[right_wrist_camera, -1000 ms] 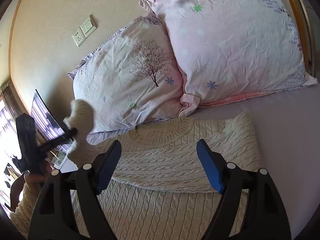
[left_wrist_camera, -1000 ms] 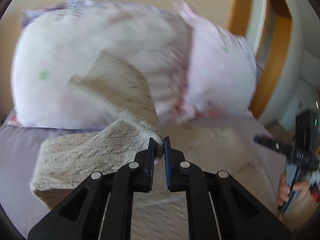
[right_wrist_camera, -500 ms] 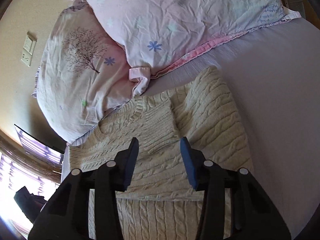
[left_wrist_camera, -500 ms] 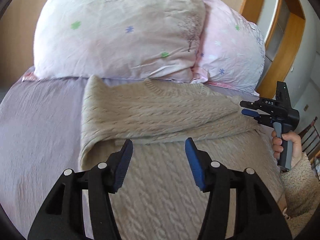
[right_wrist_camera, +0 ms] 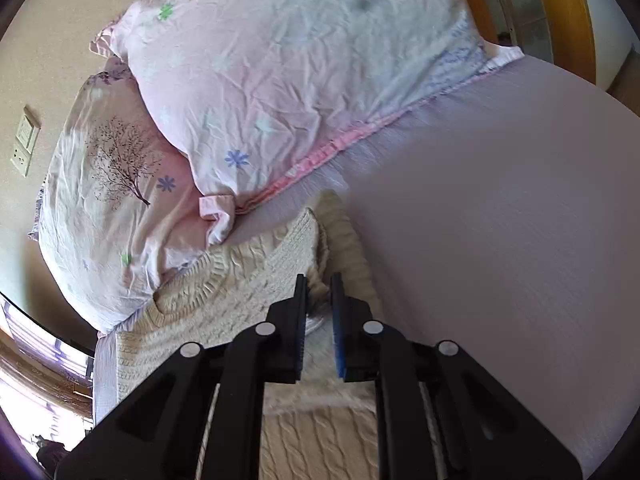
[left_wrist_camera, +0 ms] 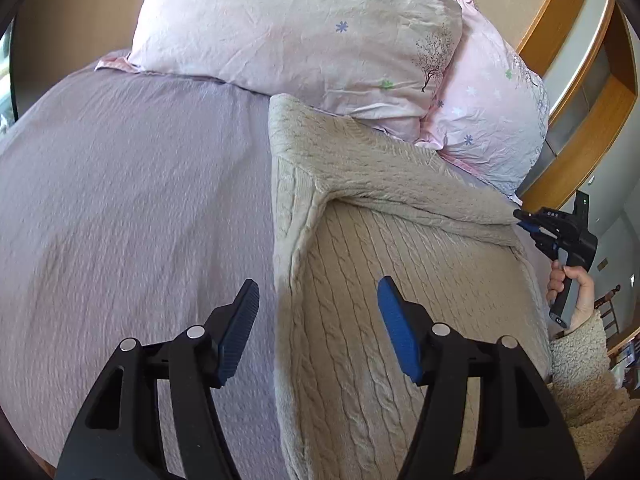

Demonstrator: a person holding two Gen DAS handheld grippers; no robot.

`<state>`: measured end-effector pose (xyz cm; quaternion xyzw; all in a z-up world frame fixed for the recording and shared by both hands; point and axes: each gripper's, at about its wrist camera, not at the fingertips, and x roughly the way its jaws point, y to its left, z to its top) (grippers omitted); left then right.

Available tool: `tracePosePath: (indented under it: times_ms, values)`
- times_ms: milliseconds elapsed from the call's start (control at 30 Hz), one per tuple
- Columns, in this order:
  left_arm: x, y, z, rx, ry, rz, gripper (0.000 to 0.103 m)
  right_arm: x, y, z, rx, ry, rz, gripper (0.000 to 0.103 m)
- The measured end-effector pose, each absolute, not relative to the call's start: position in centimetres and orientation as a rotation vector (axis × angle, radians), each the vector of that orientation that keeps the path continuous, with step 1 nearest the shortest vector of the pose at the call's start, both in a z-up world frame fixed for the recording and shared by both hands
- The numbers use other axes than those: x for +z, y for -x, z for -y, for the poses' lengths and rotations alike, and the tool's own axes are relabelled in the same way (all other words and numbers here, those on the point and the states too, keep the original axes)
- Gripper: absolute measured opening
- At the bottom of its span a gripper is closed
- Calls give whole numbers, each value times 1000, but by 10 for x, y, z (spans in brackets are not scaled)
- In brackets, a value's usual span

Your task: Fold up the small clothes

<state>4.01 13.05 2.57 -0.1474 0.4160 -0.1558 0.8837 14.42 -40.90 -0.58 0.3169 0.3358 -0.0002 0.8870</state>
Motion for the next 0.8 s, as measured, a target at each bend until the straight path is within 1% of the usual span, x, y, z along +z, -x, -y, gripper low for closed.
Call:
tracePosePath:
  times_ms: [33, 67, 100, 200, 267, 333, 500, 633, 800]
  values:
    - [23, -37, -131, -328, 319, -874, 63, -9, -131, 417, 5, -664, -702, 28]
    - [20, -34, -132, -332, 333, -880, 63, -13, -115, 420, 25, -670, -705, 49]
    - [17, -30, -133, -340, 348, -883, 63, -18, -98, 423, 44, -677, -709, 54]
    - [10, -16, -137, -368, 400, -888, 62, -41, -58, 428, 109, -708, -769, 54]
    - [7, -4, -139, -396, 435, -875, 62, -58, -35, 428, 162, -746, -810, 43]
    - [6, 7, -140, -424, 462, -871, 62, -67, -12, 429, 221, -782, -807, 37]
    - [5, 31, -138, -464, 480, -852, 62, -77, 24, 417, 330, -782, -806, 36]
    - [3, 45, -137, -483, 508, -840, 62, -81, 36, 408, 407, -771, -814, 31]
    - [-2, 65, -139, -510, 544, -821, 60, -87, 47, 409, 474, -792, -803, 30]
